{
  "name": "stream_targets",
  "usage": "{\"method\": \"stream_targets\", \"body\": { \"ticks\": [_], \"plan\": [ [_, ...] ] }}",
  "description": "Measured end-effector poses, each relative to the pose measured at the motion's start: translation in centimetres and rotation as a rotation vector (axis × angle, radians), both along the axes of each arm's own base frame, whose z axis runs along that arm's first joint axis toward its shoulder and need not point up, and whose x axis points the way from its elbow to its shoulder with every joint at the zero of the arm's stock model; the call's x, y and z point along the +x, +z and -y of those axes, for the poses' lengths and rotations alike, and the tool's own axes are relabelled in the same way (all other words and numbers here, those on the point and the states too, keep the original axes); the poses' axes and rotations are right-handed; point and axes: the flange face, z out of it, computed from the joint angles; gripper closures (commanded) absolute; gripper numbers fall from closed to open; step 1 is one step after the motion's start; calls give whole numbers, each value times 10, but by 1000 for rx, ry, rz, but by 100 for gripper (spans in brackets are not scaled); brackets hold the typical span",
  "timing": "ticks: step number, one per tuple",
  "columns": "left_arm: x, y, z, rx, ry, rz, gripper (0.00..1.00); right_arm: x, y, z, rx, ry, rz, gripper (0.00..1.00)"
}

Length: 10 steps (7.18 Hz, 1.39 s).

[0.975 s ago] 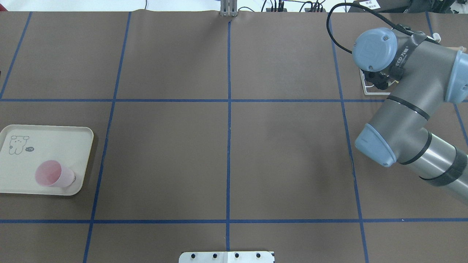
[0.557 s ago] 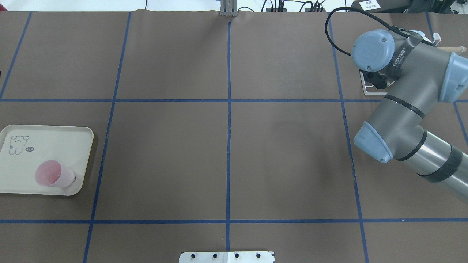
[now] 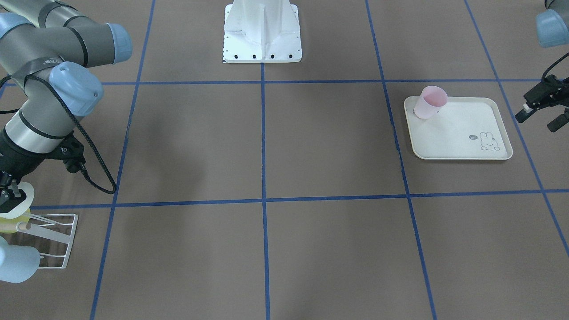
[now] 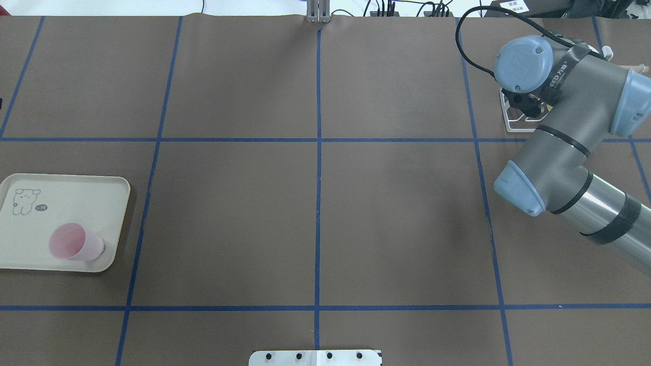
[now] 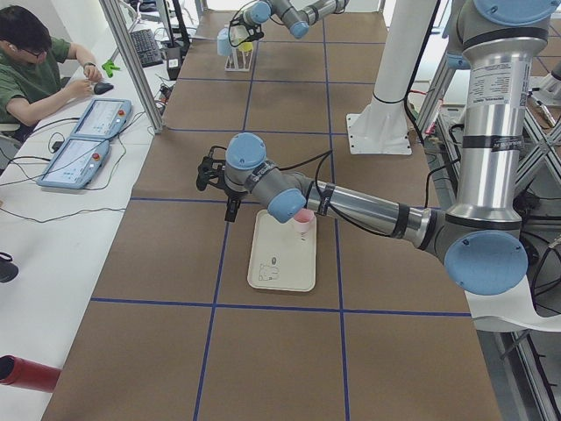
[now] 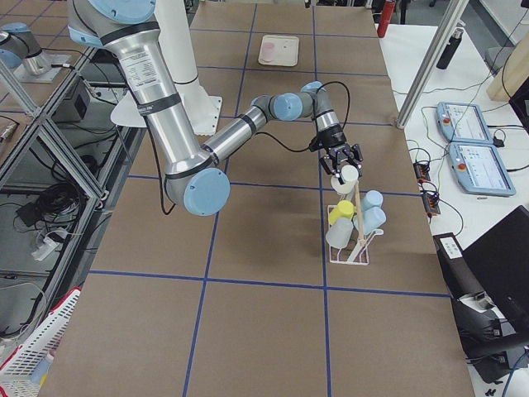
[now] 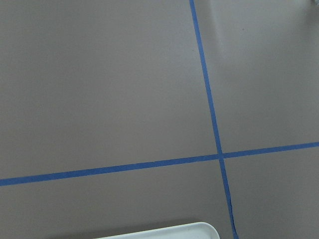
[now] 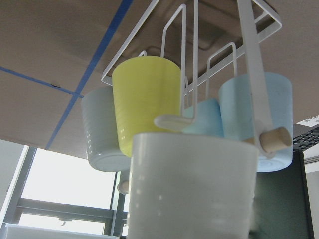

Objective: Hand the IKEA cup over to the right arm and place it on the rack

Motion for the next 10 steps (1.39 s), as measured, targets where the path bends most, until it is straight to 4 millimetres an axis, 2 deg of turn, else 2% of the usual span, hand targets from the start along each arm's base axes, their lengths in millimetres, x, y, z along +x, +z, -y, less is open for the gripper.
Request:
{"method": "stream_targets", "body": {
  "ticks": [7,9,10],
  "plan": [
    [1,0,1,-7,-3,-1,0,-14,23,7,-37,-10,-34,71],
    [1,0,1,-6,-3,-1,0,-23,33,10,-39,-14,-36,65],
    [1,0,1,-7,-3,-1,0,-30,40,13,-28,-18,-28,56]
  ]
}}
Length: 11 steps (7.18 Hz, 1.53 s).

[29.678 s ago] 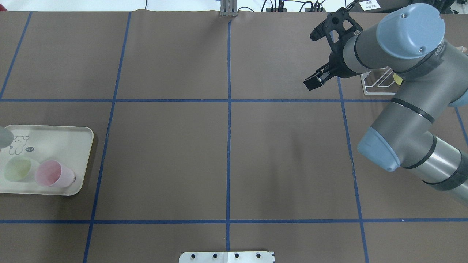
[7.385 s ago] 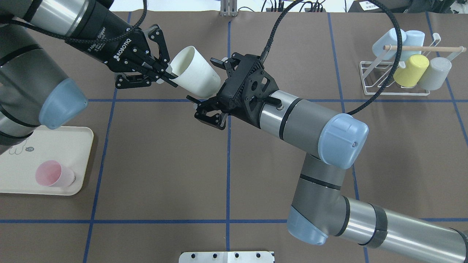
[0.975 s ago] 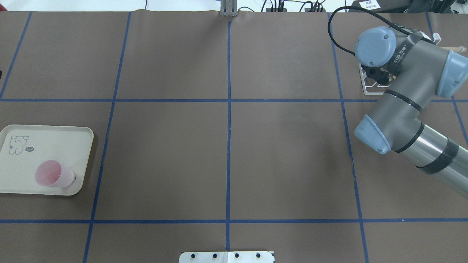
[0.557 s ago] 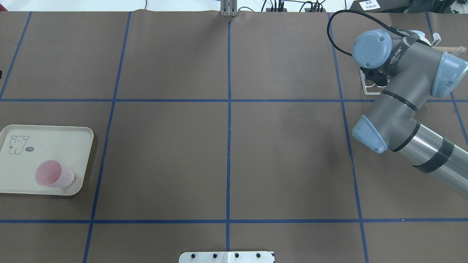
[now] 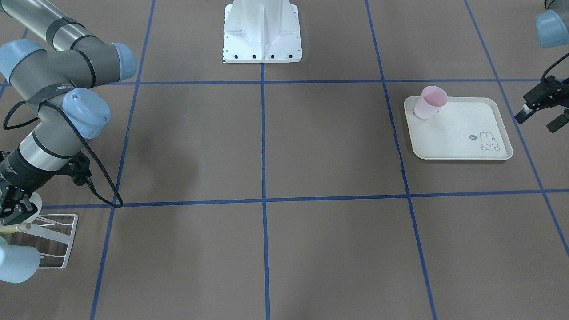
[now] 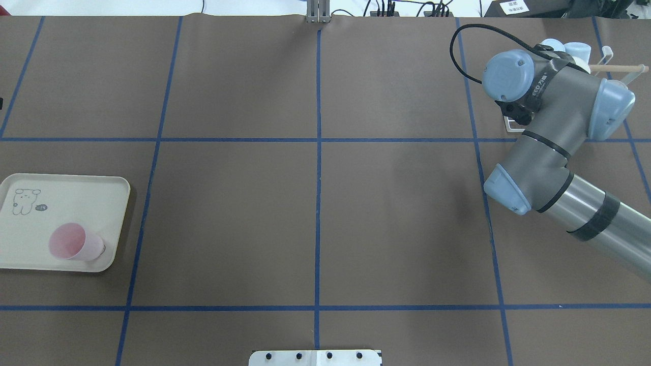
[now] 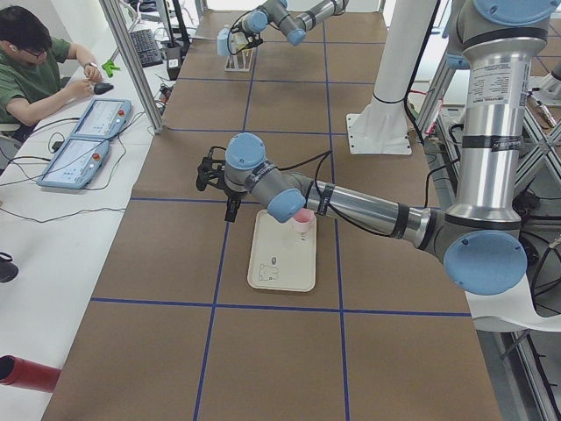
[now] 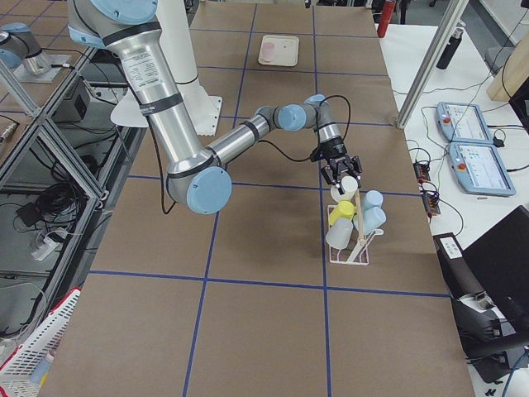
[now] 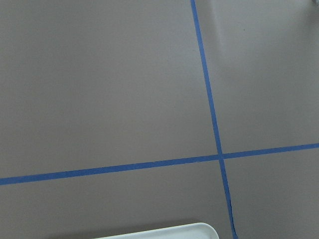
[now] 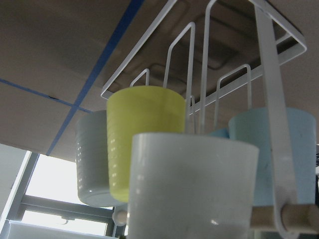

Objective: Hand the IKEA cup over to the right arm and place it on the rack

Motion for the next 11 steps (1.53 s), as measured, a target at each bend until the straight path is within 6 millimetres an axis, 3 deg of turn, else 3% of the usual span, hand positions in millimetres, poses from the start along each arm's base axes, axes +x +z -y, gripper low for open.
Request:
{"method": "stream_targets", "body": {
  "ticks": [1,2,3,11],
  "plan": [
    [0,0,0,-2,-2,-1,0,-3,3,3,13,-1,5,23],
    [0,0,0,-6,-3,-2,0,2,1,7,42,11,-21,7],
    [1,0,0,-9,-4,-3,0,4,-1,9,52,16,-28,2],
    [1,-2,1,-7,-5,-4,0,4,-1,9,53,16,-27,1]
  ]
}}
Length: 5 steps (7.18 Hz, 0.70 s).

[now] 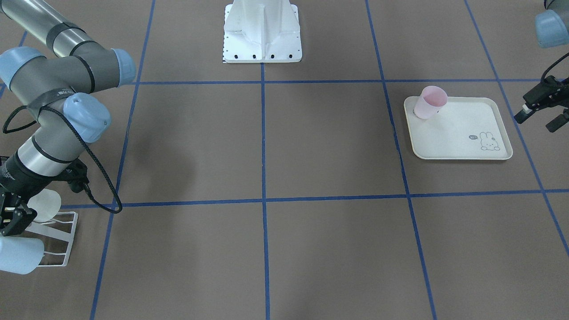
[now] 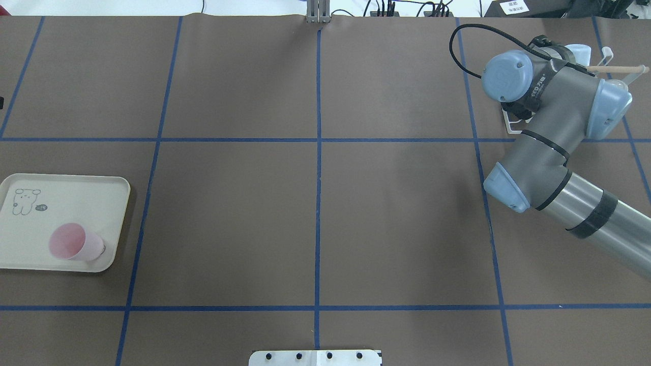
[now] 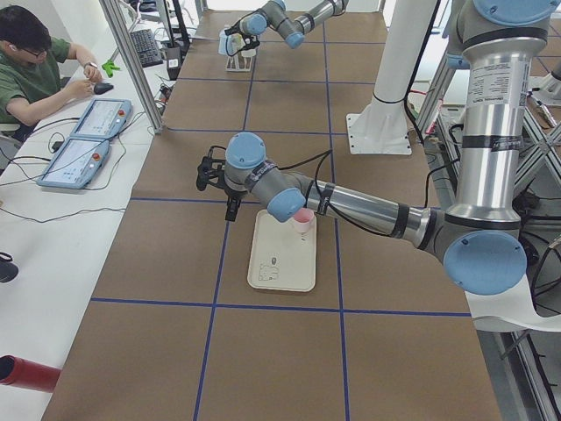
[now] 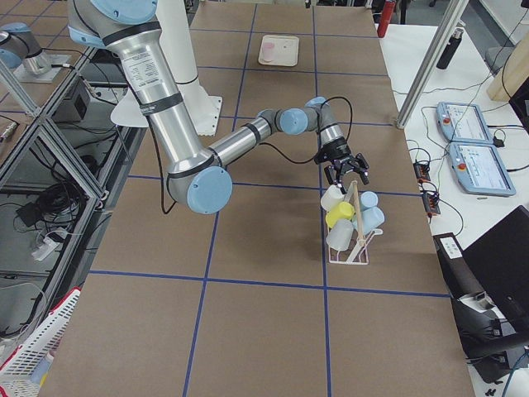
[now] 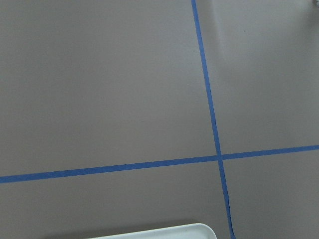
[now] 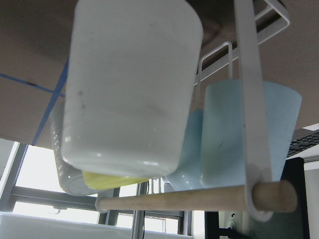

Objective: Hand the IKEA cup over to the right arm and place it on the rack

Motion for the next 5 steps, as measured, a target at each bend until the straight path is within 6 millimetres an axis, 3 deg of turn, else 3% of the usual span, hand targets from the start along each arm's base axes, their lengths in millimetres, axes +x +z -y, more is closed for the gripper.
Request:
{"method": "stream_targets", "body": {
  "ticks": [5],
  "plan": [
    [0,-2,3,11,-2,4,0,0,0,0,0,0,0,1]
  ]
}}
